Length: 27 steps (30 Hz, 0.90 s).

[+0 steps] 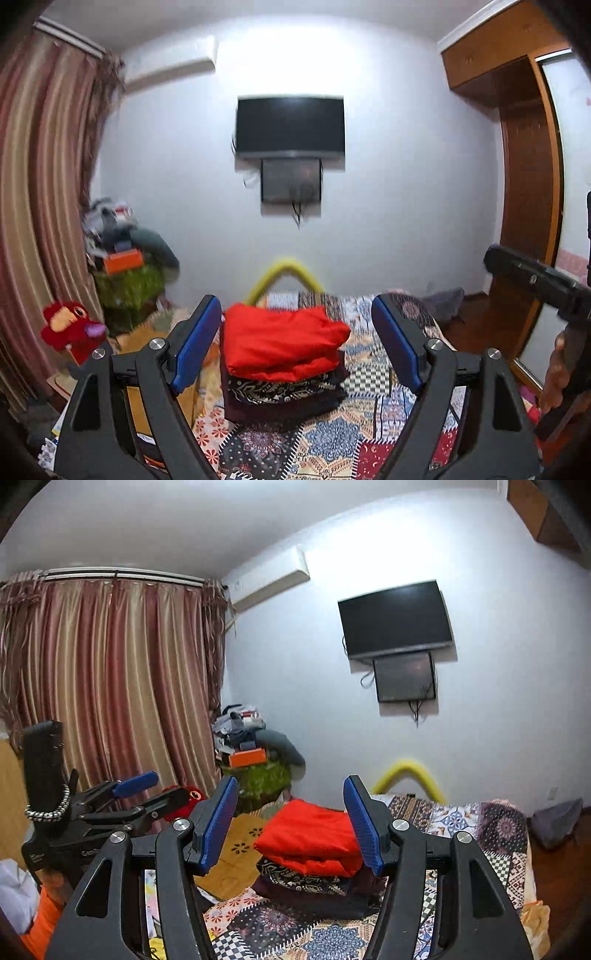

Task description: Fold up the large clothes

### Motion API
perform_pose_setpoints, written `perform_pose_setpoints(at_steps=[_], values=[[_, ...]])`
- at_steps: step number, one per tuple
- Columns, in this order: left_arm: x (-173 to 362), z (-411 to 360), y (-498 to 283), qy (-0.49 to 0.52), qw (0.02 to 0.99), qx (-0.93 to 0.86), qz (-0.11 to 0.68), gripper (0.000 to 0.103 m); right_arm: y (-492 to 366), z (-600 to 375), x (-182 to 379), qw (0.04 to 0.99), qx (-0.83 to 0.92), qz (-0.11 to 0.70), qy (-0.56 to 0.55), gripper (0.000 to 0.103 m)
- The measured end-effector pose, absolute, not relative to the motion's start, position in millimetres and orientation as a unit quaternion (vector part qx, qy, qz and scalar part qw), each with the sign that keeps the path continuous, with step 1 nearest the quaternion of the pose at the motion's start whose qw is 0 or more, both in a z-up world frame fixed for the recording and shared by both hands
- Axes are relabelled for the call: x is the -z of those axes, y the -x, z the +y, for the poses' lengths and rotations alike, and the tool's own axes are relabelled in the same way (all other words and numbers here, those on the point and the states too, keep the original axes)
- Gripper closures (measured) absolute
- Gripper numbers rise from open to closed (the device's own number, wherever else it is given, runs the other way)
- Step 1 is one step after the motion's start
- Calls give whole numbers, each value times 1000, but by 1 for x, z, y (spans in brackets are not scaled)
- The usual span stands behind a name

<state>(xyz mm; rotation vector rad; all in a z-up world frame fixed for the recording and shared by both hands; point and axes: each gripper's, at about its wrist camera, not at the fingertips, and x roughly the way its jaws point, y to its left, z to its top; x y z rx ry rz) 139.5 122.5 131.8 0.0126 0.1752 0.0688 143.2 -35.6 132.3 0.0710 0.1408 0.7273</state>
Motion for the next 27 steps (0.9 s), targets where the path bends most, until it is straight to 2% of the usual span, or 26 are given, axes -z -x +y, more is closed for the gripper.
perform_pose_setpoints(at_steps=[1, 3, 5, 10, 27], values=[[-130, 119, -128, -6, 996, -40, 75, 20, -140, -36, -129, 932, -354, 66, -36, 47], [-125, 115, -109, -2, 997, -48, 54, 20, -133, -35, -123, 937, -342, 58, -34, 33], [-119, 110, -94, -4, 997, -57, 42, 19, -129, -33, -119, 943, -329, 47, -26, 26], [-105, 105, -80, -7, 996, -84, 27, 5, -121, -29, -116, 953, -302, 26, -17, 8], [-94, 109, -75, 11, 996, -79, 30, 1, -117, -34, -100, 955, -293, 39, -12, 3]])
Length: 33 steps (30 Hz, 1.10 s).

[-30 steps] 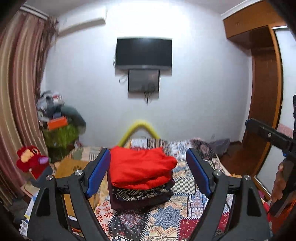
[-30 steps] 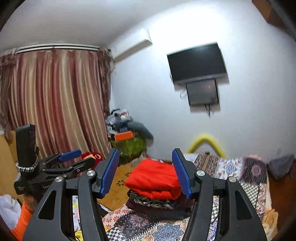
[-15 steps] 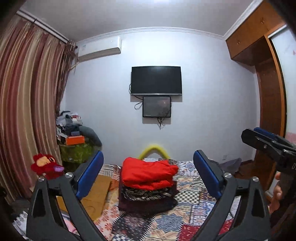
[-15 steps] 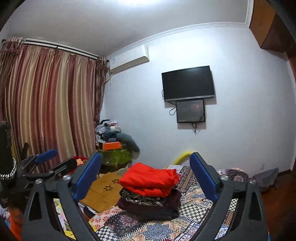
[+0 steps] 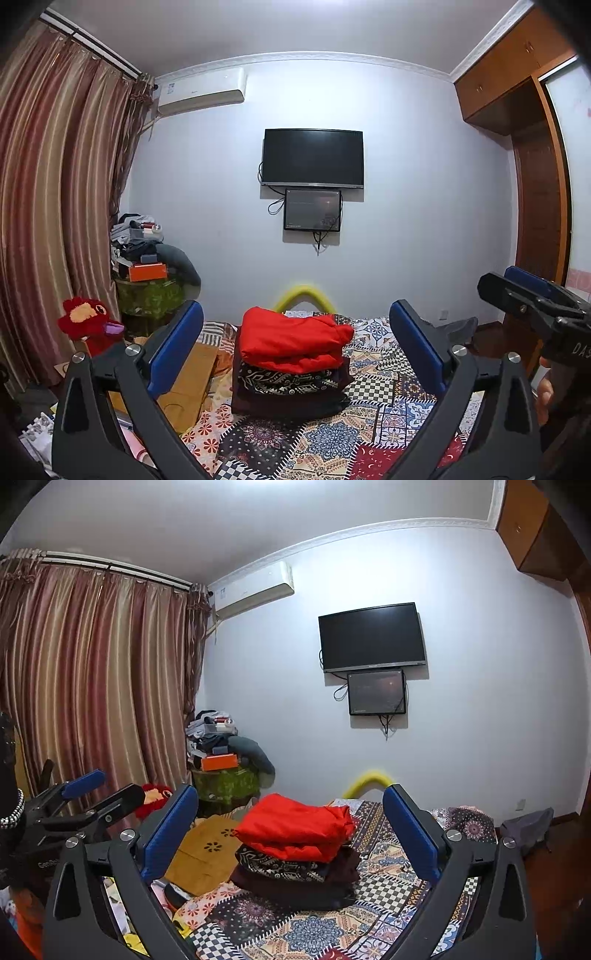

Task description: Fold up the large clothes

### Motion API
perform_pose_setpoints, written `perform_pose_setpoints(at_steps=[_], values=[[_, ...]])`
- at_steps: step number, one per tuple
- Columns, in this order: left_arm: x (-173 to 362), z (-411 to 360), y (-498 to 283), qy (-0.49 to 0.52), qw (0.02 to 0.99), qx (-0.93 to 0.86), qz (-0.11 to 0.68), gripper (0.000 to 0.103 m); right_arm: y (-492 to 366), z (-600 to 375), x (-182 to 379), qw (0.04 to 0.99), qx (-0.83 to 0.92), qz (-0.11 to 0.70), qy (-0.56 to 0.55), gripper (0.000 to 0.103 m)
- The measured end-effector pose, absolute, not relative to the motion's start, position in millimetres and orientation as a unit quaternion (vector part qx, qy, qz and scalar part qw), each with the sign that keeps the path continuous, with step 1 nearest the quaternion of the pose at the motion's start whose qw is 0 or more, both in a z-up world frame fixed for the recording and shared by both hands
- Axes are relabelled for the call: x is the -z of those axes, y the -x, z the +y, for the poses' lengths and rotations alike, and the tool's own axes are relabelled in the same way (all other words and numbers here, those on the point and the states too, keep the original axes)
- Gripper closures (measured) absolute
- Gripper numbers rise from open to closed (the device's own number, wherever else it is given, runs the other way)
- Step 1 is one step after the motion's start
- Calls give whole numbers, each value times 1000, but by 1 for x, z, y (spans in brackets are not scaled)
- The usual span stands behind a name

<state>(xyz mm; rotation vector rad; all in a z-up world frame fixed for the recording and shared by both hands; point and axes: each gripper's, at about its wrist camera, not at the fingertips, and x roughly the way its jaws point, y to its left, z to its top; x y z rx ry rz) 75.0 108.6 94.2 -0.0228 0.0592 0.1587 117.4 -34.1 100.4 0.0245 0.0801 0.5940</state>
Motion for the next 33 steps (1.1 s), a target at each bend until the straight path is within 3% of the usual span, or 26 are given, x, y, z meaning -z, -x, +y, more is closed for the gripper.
perform_pose_setpoints(at_steps=[33], values=[[-81, 116, -89, 19, 994, -95, 48, 0, -119, -39, -101, 956, -286, 67, -6, 2]])
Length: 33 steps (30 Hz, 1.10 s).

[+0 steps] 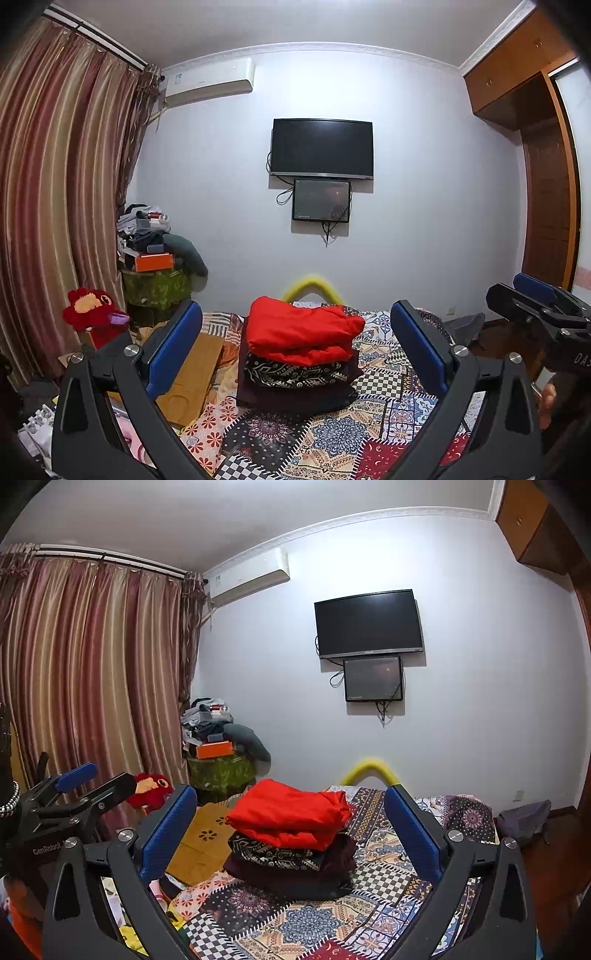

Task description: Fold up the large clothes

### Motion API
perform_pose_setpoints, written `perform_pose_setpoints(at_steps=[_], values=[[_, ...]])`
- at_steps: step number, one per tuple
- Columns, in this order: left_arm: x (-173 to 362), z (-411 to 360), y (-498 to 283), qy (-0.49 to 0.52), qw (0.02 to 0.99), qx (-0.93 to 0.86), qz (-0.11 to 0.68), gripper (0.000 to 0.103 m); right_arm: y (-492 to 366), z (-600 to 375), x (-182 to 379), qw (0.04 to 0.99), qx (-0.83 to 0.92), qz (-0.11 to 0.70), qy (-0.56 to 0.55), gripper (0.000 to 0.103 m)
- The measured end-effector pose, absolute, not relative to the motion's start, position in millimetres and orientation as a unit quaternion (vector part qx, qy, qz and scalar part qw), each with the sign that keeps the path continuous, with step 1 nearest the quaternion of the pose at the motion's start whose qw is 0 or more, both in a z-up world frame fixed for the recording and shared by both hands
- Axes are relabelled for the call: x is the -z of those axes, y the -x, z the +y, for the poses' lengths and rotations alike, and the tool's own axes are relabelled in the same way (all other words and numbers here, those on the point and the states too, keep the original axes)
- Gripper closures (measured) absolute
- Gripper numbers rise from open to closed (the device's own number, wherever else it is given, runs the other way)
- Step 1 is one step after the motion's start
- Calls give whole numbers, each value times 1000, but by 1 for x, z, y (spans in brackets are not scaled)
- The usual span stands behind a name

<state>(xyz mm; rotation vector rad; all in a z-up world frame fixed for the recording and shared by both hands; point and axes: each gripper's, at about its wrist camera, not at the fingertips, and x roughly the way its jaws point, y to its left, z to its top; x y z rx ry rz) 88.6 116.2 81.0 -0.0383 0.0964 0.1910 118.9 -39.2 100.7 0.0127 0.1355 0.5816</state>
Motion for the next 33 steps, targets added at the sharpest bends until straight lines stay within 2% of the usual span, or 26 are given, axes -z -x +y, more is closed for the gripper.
perform_pose_setpoints(at_steps=[33], values=[[-71, 120, -100, 32, 995, -69, 68, 0, -123, -44, -95, 957, -279, 77, -3, 0]])
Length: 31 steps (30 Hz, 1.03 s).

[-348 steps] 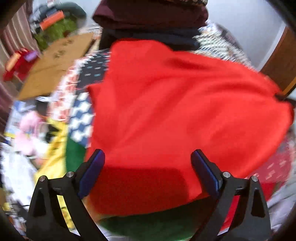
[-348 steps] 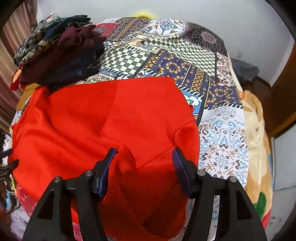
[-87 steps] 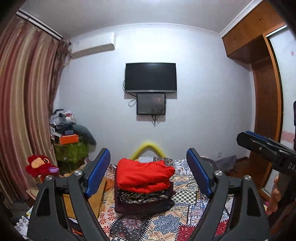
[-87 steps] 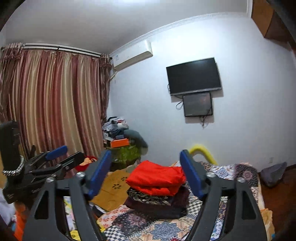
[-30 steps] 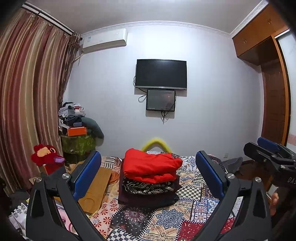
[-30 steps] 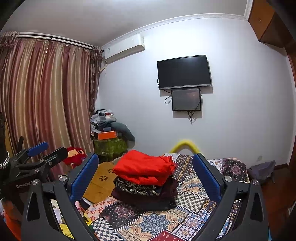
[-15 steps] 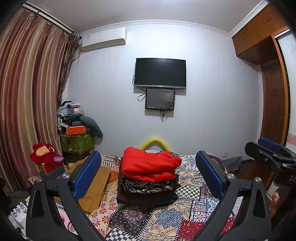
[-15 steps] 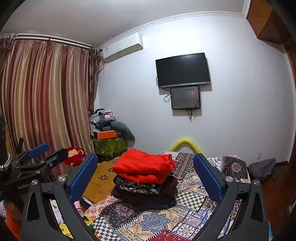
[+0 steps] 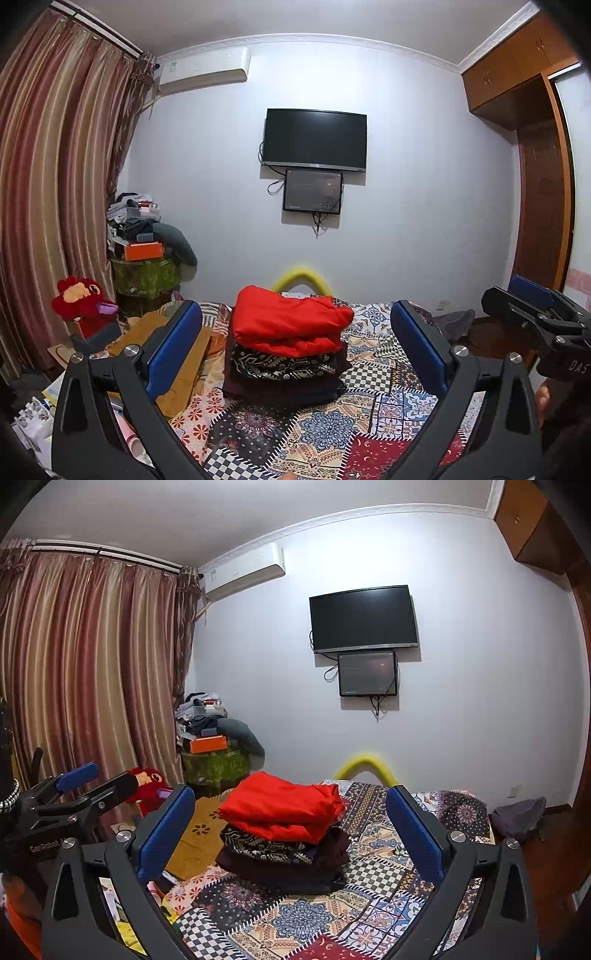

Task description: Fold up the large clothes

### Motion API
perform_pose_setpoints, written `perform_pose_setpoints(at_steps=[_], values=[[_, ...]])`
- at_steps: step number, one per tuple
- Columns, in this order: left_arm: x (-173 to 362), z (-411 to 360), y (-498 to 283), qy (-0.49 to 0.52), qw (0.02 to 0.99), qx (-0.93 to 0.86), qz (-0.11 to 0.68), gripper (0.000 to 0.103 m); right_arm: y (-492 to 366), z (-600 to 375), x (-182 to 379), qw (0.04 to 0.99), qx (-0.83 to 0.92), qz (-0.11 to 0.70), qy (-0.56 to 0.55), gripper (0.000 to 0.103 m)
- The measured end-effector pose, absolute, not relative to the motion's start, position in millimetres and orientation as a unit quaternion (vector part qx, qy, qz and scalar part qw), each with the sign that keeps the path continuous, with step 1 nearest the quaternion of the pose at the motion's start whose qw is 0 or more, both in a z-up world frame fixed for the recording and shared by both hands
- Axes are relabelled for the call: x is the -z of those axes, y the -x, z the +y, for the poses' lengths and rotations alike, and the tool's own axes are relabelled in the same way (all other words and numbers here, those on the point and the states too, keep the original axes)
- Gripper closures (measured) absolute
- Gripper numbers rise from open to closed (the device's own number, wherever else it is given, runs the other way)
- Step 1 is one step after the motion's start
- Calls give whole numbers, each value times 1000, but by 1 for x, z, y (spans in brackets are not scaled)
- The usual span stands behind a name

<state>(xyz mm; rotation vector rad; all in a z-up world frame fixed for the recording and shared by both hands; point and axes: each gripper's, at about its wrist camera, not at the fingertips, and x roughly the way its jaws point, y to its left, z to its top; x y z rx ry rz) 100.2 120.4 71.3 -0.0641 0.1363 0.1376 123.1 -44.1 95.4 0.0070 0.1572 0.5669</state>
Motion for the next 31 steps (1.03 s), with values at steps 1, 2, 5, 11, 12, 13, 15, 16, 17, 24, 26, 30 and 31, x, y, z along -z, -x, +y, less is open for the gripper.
perform_pose_setpoints(at_steps=[1, 2, 5, 11, 12, 13, 15, 16, 17, 24, 26, 30, 31], values=[[-71, 121, -102, 32, 995, -65, 72, 0, -124, -44, -96, 957, -280, 78, -4, 0], [-70, 120, -102, 32, 995, -60, 75, 0, -124, -44, -96, 957, -280, 78, -4, 0], [-69, 120, -104, 33, 995, -56, 80, 0, -124, -44, -96, 957, -278, 78, -4, 0], [-67, 119, -103, 34, 995, -53, 79, 0, -126, -45, -94, 958, -276, 81, -4, 0], [-67, 119, -103, 34, 995, -54, 79, 0, -126, -45, -94, 957, -277, 82, -4, 0], [-66, 119, -103, 33, 995, -55, 78, 0, -127, -44, -94, 957, -277, 83, -4, 0], [-66, 118, -103, 31, 995, -57, 77, 0, -126, -44, -93, 957, -276, 84, -2, 0], [-66, 118, -103, 30, 995, -57, 76, 0, -126, -44, -93, 958, -276, 84, -1, 0], [-66, 118, -103, 30, 995, -58, 76, 0, -126, -43, -93, 958, -275, 84, 0, 0], [-65, 116, -103, 25, 995, -60, 74, 0, -125, -42, -93, 958, -274, 84, 2, 0], [-64, 116, -102, 25, 995, -59, 74, 0, -126, -41, -93, 958, -274, 85, 3, 0], [-64, 117, -102, 27, 995, -58, 75, 0, -128, -39, -92, 958, -274, 90, 5, 0], [-63, 118, -102, 28, 995, -57, 76, 0, -128, -39, -92, 958, -273, 91, 5, 0]])
